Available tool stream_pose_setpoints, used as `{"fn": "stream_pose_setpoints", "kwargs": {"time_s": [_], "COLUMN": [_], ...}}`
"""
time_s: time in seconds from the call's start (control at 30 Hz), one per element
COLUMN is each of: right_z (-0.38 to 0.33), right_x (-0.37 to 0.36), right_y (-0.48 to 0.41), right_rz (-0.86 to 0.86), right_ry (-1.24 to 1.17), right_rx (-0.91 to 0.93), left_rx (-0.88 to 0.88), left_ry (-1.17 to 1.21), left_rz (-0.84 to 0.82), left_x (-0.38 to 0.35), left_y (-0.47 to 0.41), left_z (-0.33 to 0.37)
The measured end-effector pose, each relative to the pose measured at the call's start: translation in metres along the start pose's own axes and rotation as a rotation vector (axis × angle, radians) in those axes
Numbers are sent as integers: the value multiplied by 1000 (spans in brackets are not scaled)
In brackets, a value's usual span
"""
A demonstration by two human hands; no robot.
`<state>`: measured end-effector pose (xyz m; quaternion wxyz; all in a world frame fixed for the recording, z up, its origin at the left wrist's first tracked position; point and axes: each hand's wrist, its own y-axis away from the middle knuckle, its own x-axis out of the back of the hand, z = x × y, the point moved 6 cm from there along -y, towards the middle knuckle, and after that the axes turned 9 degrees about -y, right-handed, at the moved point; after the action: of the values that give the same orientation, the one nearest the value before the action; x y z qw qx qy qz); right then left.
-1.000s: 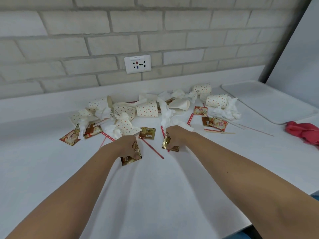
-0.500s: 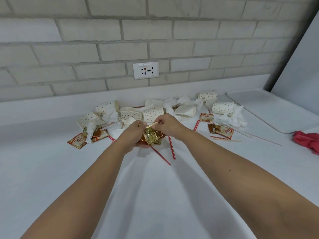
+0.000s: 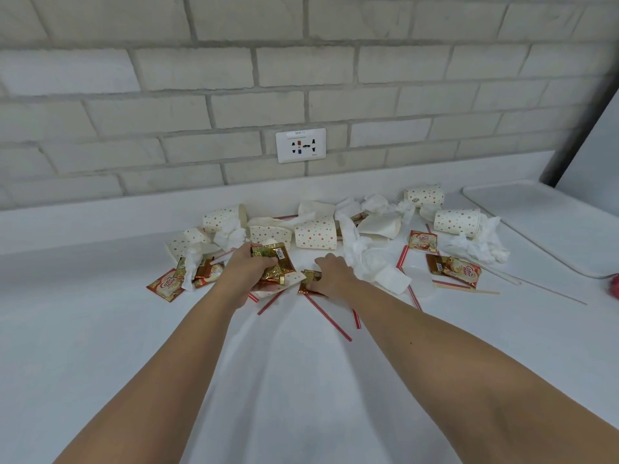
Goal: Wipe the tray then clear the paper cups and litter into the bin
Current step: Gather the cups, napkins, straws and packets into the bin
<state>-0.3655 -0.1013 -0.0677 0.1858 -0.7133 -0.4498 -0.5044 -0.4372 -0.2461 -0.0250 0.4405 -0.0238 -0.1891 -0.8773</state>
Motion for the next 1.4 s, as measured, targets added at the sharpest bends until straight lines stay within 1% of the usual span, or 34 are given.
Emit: {"fn": "stream_pose_setpoints", "kwargs": {"time_s": [0.07, 0.17, 0.3, 0.37, 0.43, 0.47, 0.57, 0.6, 0.67, 0.73, 0.83, 0.9, 1.0, 1.17, 1.27, 1.4], "right_z": [1, 4, -1, -2, 0, 3, 20, 25, 33, 37, 40, 39, 27, 15, 20, 28], "right_x": [1, 0, 3, 12, 26, 33, 46, 48, 48, 43, 27, 19, 4, -7, -5, -1], "right_y": [-5, -8, 2, 8, 16, 19, 23, 23, 26, 32, 42, 49, 55, 55, 53, 57], "right_rz": [-40, -133, -119, -76, -50, -25, 56, 74, 85, 100, 15, -25, -48, 19, 36, 15], "right_ry": [48, -80, -103, -231, -427, -528, -875, -904, -766, -534, -125, 3, -1, -38, -53, -158], "right_rx": [-28, -36, 60, 116, 145, 129, -30, -58, -101, -94, -141, -153, -97, -53, -62, -105], "left_rx": [5, 7, 24, 23, 26, 26, 21, 17, 9, 2, 4, 3, -1, -2, 0, -3], "left_ry": [-8, -19, -52, -52, -47, -42, -24, -25, -28, -31, -30, -35, -42, -56, -59, -51], "left_rz": [18, 23, 19, 15, 13, 9, -2, -5, -14, -21, -18, -15, 1, 16, 32, 21], "left_x": [3, 3, -1, -3, -3, -4, -7, -8, -11, -12, -12, -10, -6, 4, 10, 7], "left_y": [-2, -5, -8, -9, -8, -8, -5, -4, -3, -1, 2, 5, 8, 13, 14, 16], "left_z": [-1, -3, -5, -5, -6, -6, -4, -4, -4, -4, -6, -6, -5, -7, -10, -11]}}
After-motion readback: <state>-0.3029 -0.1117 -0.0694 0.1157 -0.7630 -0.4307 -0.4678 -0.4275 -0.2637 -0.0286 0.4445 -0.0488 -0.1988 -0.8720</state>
